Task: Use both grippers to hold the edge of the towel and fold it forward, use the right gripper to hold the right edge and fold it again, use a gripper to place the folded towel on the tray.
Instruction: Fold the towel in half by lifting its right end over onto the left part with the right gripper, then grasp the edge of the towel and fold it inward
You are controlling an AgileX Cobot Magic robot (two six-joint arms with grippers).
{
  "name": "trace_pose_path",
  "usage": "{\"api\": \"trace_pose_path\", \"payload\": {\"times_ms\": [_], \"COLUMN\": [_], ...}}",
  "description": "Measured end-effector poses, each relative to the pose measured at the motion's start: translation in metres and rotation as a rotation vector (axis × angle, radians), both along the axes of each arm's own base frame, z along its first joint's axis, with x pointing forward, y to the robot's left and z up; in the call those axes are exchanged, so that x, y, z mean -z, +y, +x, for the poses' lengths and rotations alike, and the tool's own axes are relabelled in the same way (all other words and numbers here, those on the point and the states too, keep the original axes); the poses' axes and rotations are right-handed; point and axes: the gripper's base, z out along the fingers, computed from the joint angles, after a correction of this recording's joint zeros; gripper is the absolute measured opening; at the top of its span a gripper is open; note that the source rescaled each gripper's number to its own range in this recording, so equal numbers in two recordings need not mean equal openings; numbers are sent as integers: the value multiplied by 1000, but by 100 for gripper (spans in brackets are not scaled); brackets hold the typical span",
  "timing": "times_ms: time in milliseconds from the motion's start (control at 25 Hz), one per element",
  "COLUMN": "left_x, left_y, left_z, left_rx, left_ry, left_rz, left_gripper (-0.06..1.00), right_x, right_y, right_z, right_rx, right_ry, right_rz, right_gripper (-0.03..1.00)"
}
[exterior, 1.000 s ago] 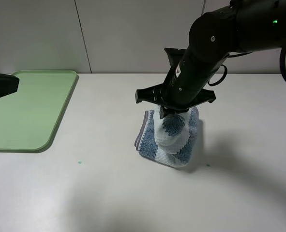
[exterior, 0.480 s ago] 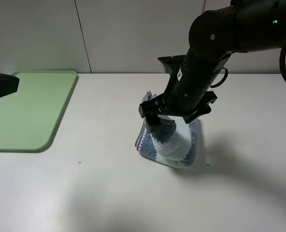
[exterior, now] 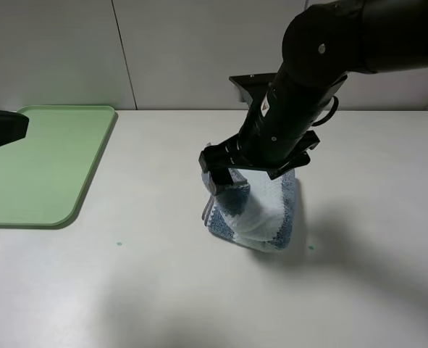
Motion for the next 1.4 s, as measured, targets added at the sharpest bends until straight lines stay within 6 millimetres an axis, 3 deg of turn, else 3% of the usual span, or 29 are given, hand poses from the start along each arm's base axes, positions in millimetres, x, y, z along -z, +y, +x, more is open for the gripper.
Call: {"api": "trace_pose_path", "payload": {"times_ms": [240, 600, 1160, 1400], "left_x": [0, 0, 0, 0], "left_y": [0, 0, 0, 0], "left_z": [0, 0, 0, 0], "left_rx": [0, 0, 0, 0], "left_ry": [0, 0, 0, 0], "left_rz": [0, 0, 0, 0], "left_gripper": [100, 100, 100, 100], "right_x": [-21, -49, -122, -119], "right_y": [-6, -36, -96, -131], "right_z": [-9, -30, -66, -90], "right_rx": [1, -45, -90, -59], "right_ry": [-12, 18, -245, -299], "right_rz": [15, -150, -262, -291], "right_gripper": [100, 100, 100, 100]}}
